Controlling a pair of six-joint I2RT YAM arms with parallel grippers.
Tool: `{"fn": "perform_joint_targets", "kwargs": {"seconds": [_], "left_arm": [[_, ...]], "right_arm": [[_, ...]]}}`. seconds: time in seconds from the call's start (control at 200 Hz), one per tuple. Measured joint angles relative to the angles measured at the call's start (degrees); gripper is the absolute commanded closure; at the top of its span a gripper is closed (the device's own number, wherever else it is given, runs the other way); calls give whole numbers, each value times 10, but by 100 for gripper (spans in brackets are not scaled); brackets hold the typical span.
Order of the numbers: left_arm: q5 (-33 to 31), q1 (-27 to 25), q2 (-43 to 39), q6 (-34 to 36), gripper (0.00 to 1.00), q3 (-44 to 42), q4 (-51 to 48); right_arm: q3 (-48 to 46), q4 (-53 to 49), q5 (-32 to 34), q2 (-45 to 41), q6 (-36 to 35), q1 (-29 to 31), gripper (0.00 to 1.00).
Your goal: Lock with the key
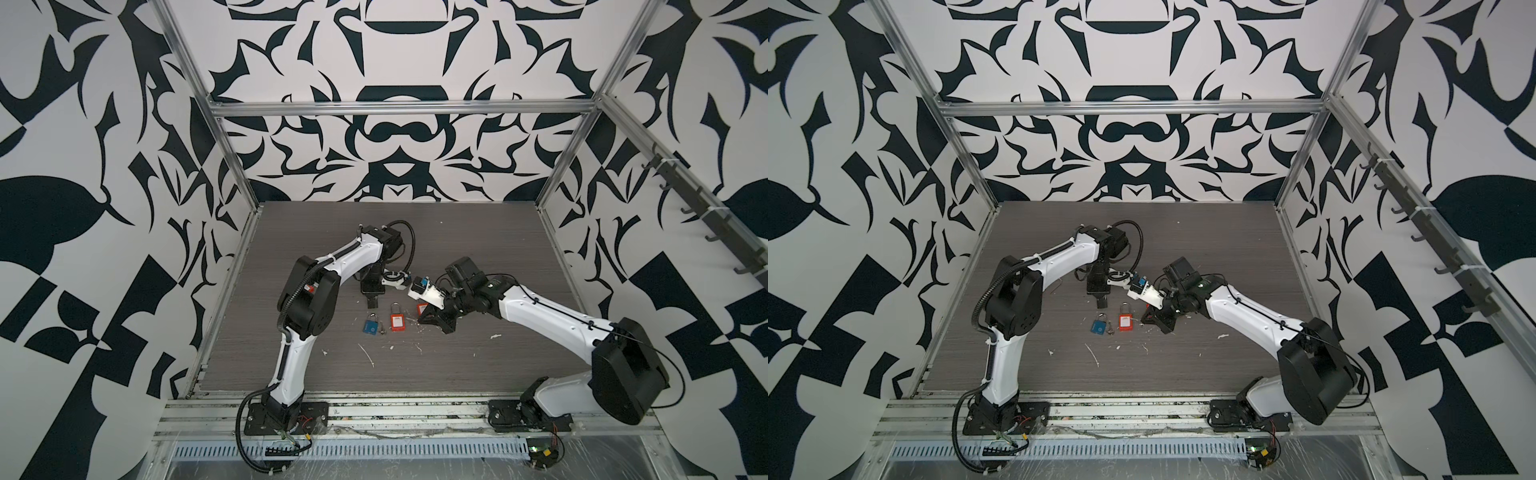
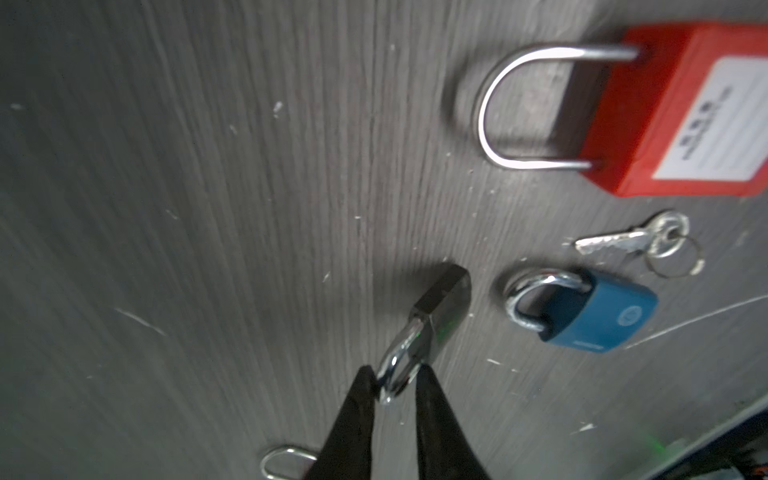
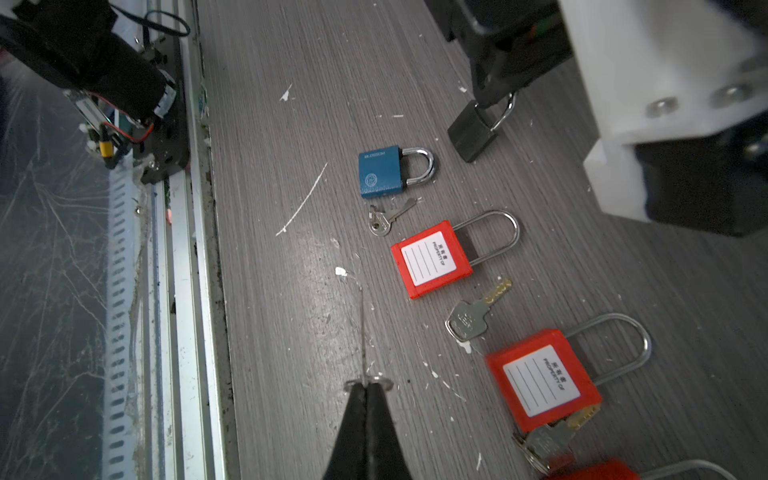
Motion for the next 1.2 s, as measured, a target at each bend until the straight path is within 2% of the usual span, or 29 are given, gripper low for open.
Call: {"fn": "perform_joint_targets", "kwargs": {"seconds": [0.235,0.295,0.4,0.495,0.59,0.685,0.89,1.02,1.2], "left_arm": [[-4,16,9,-23,64,23,28],[5,31,7,-37,58,26,43],[46,74,-13,-75,57,21,77],[102,130,-77,-130,57,-29,139],[163,192,-181,-209,60,-120,223],[211,240,-282,-278,56,-205,297],[261,246,-397,-369,55,-304,396],[259,259,-433,-429,55,-344,429],[247,280,-458,-476,51,-376,443]], "right_arm": [[19,16,45,18,148,3,100],[34,14,58,32,190,7,100],[69,4,87,62,263,32,100],[110,0,102,101,328,61,100],[175,-19,113,165,384,79,100],[254,-45,122,240,428,83,100],[333,-86,129,340,487,81,100],[362,-114,142,370,507,81,100],[403,-131,149,399,517,80,99]]}}
